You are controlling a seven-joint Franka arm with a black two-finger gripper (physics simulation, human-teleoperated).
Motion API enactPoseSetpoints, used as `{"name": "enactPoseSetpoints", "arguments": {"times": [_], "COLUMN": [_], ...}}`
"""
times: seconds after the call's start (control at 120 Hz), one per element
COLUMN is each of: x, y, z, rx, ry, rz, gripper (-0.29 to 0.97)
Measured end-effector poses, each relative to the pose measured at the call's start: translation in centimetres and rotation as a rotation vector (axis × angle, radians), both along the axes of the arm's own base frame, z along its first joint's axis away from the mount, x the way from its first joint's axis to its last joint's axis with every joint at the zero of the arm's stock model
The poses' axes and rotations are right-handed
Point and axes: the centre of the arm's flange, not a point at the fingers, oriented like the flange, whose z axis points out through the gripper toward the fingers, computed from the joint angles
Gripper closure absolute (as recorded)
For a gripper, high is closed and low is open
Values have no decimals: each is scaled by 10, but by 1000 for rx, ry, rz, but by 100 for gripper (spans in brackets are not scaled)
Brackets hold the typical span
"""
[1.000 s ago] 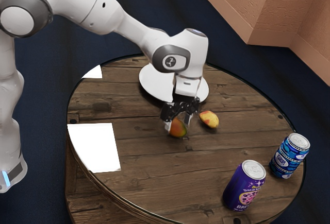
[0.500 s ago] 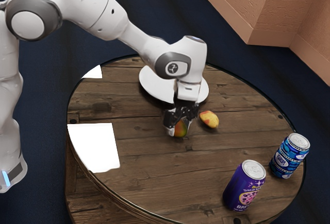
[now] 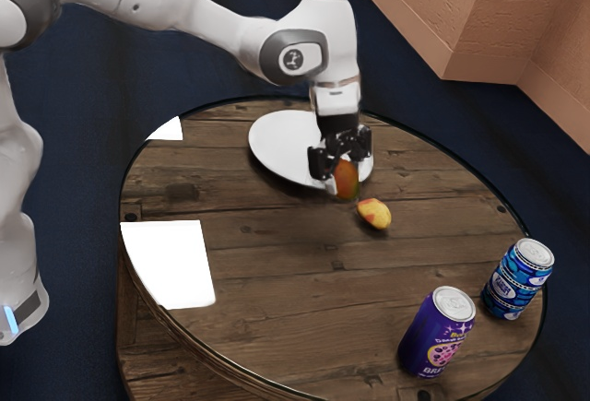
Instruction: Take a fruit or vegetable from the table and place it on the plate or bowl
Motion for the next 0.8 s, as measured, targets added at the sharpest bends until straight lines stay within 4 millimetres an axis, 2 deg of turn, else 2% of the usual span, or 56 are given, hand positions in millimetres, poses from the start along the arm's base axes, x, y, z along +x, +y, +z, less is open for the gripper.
{"name": "enactPoseSetpoints", "arguments": {"times": [0.058,0.125,0.208,0.317,0.442,0.483,0.583,0.617,0.65,0.675,0.717,0.742,0.767,0.783,0.8], "x": [-4,-9,-14,-23,-29,-30,-30,-27,-19,-11,6,12,6,-10,-30], "y": [52,89,111,152,179,182,172,161,145,124,75,41,8,-9,-17], "z": [5,6,4,2,-1,-4,8,22,51,72,107,148,186,210,230], "rx": [-2,0,-1,-1,2,1,-38,-82,-113,-140,-160,-154,-153,-162,-175], "ry": [-11,-13,-11,-10,-6,0,-26,-57,-108,-130,-139,-150,-147,-137,-120], "rz": [93,158,196,267,312,315,303,301,294,295,305,318,341,364,399], "gripper": [35,35,36,36,36,26,13,10,8,6,5,4,3,3,3]}}
